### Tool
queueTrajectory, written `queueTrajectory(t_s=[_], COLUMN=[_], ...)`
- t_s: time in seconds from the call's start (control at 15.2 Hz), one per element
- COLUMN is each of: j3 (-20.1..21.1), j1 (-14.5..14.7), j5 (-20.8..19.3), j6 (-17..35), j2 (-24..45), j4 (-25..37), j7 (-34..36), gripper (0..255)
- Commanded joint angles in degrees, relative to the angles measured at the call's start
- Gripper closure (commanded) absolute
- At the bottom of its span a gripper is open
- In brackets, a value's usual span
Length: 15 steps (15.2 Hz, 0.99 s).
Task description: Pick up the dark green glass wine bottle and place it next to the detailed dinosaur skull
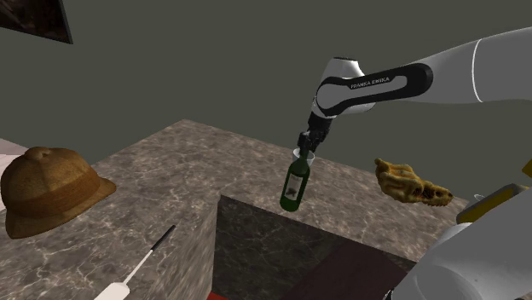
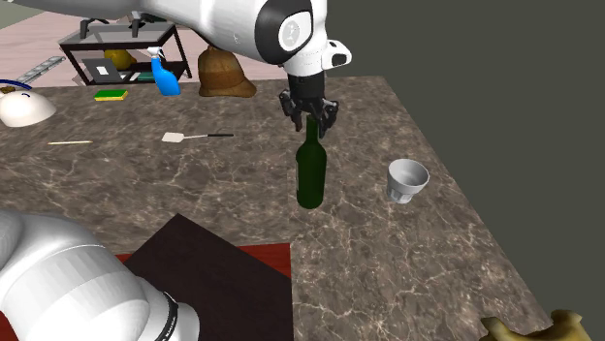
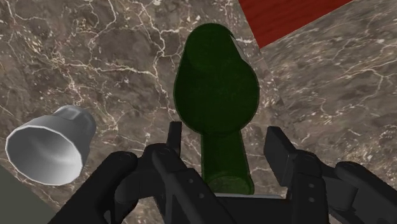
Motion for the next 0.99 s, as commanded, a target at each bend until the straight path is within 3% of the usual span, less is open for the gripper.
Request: queueTrajectory(t_s=[0.0,0.53,0.92], j3=[0.0,0.0,0.12], j1=[0.0,0.0,0.03], j5=[0.0,0.0,0.0], j6=[0.0,0.01,-4.72], j2=[0.0,0.01,-1.3], j4=[0.0,0.0,3.42], j7=[0.0,0.0,-0.03], gripper=[255,255,255])
